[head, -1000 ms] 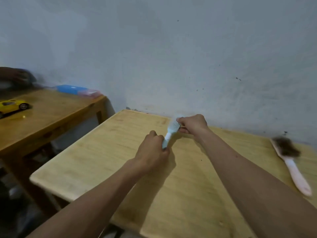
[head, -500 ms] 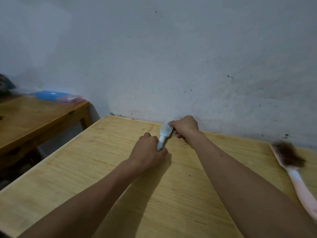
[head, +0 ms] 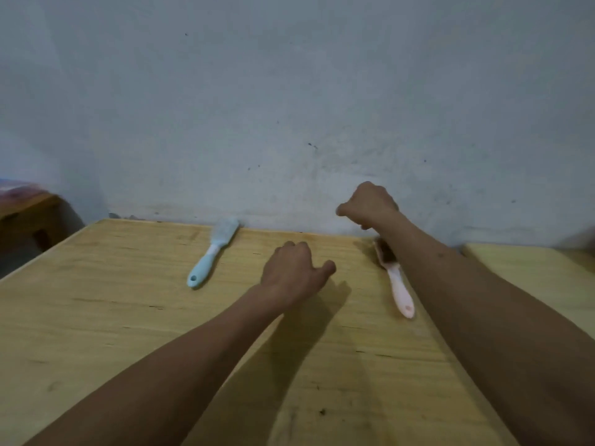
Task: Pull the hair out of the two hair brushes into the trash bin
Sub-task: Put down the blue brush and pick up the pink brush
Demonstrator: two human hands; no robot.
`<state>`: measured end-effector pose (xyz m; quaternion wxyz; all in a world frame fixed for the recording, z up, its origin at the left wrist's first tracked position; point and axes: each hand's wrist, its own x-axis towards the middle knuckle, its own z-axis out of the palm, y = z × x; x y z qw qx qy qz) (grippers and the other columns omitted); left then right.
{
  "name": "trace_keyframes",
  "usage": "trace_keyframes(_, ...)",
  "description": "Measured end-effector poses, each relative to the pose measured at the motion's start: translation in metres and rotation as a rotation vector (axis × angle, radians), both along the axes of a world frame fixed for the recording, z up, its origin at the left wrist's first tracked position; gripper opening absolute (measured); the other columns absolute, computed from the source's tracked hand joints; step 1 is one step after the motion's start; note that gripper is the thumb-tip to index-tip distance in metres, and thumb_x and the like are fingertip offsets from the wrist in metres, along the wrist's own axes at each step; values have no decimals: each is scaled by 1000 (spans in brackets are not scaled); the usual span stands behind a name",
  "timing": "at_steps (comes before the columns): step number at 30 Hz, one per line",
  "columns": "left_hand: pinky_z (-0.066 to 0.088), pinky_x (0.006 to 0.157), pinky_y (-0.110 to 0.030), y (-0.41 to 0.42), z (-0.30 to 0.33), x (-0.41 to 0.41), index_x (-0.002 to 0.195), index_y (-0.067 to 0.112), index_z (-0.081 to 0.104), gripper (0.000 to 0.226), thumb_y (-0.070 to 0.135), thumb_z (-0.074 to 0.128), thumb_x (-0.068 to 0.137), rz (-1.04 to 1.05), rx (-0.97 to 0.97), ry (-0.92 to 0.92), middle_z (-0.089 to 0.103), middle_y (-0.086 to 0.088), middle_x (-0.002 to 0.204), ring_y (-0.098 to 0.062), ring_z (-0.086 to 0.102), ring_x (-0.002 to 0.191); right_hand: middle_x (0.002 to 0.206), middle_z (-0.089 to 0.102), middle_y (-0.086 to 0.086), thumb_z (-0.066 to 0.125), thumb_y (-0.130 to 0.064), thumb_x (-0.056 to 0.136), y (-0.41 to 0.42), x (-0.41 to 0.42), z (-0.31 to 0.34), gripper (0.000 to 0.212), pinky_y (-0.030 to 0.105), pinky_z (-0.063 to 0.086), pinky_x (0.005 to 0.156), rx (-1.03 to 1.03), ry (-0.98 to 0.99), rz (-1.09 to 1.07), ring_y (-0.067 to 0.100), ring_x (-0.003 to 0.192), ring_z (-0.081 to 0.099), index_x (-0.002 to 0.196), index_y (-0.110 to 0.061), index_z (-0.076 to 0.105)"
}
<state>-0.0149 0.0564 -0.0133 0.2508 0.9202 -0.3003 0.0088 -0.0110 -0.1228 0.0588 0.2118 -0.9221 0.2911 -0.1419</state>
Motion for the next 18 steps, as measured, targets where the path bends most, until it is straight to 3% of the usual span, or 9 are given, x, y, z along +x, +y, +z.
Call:
trace_keyframes(3,45,61,-35,-41,0,-29,73,12,55,57,66,54,90,-86,23,86,62,-7,85,-23,57,75,81,69,9,76,-39,82,-35,-38,-12,35,28,47,58,-8,31,-98,27,73,68,74,-11,57)
trace_keyframes(6,32,53,-32,-75,3,-53,62,17,42,60,71,52,88,-122,2,176,51,-2,70,-21,52,67,84,69,9,76,-50,79,-58,-61,-33,41,37,59,73,27,75,-131,28,81,69,76,-13,59)
trace_keyframes(8,35,56,-32,-91,4,-63,64,19,42,55,66,57,89,-176,9,229,51,0,71,-21,53,71,85,68,8,75,-50,78,-67,-68,-44,41,44,63,82,75,125,-121,29,85,69,74,-13,58)
trace_keyframes(9,38,60,-32,-97,4,-67,64,20,43,51,59,61,90,-201,17,250,52,0,70,-21,54,74,82,67,8,76,-47,77,-69,-70,-48,39,44,63,79,119,143,-111,28,83,69,73,-13,58)
trace_keyframes(12,40,58,-30,-108,1,-73,64,20,48,37,34,70,88,-219,-30,322,53,4,64,-21,58,74,62,65,11,76,-26,76,-71,-69,-53,27,29,55,52,332,101,-100,24,53,63,66,-8,59)
trace_keyframes(14,41,57,-30,-108,0,-71,67,18,52,30,29,73,85,-191,-82,422,56,2,68,-21,59,73,51,64,11,71,-15,76,-70,-67,-51,18,24,49,46,453,79,-100,20,39,56,64,-5,62)
trace_keyframes(16,42,58,-30,-101,2,-65,80,14,60,21,28,75,82,-165,-147,556,62,-4,79,-21,60,76,61,67,8,70,-13,80,-64,-65,-45,10,24,49,48,544,51,-99,17,48,60,75,-6,66)
trace_keyframes(18,49,61,-32,-87,6,-58,104,4,63,35,24,75,78,-107,-252,736,69,-10,88,-23,66,77,83,71,10,70,-17,81,-56,-62,-35,12,26,52,52,631,10,-79,18,65,64,89,-8,66)
